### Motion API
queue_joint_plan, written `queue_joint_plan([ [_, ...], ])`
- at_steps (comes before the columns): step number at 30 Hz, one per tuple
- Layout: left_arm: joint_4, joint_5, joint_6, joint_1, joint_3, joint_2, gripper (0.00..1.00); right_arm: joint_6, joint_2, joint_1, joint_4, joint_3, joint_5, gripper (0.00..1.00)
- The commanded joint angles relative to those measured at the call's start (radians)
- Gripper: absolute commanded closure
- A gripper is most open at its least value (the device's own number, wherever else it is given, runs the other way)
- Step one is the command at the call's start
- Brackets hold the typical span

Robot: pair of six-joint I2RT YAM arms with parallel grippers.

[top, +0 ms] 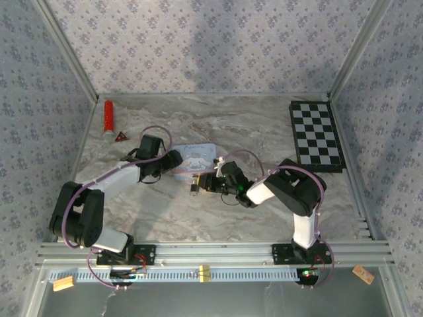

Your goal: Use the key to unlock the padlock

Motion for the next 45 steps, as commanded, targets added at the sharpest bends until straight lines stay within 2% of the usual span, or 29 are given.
queue_joint_plan([
  [1,-0.069,0.002,-0.008,-0.030,-0.031,0.000,0.24,-0.016,0.006,0.020,-0.080,0.022,-0.028,0.81],
  [5,-0.065,-0.013,-0.022,-0.034,-0.047,-0.009,0.24,-0.027,0.003,0.026,-0.022,0.018,-0.060,0.77],
  [10,-0.062,-0.022,-0.041,-0.039,-0.061,-0.019,0.23,-0.032,0.001,0.038,-0.091,0.041,-0.032,0.77],
  [14,-0.067,-0.039,-0.058,-0.054,-0.076,-0.041,0.24,-0.028,-0.002,0.041,-0.211,0.074,0.036,0.80],
  [18,-0.057,-0.044,-0.081,-0.069,-0.103,-0.056,0.24,-0.042,-0.013,0.041,-0.280,0.099,0.066,0.88],
  [21,-0.064,-0.073,-0.093,-0.071,-0.122,-0.079,0.24,-0.033,-0.024,0.033,-0.266,0.086,0.075,0.93],
  [25,-0.077,-0.124,-0.114,-0.069,-0.147,-0.128,0.23,-0.019,-0.038,0.019,-0.192,0.052,0.056,0.96],
  [31,-0.061,-0.145,-0.165,-0.076,-0.189,-0.169,0.23,0.006,-0.046,0.015,-0.107,0.016,0.035,0.99],
  [45,-0.026,-0.210,-0.296,-0.191,-0.207,-0.188,0.23,0.070,-0.103,-0.002,-0.072,-0.048,0.079,1.00],
])
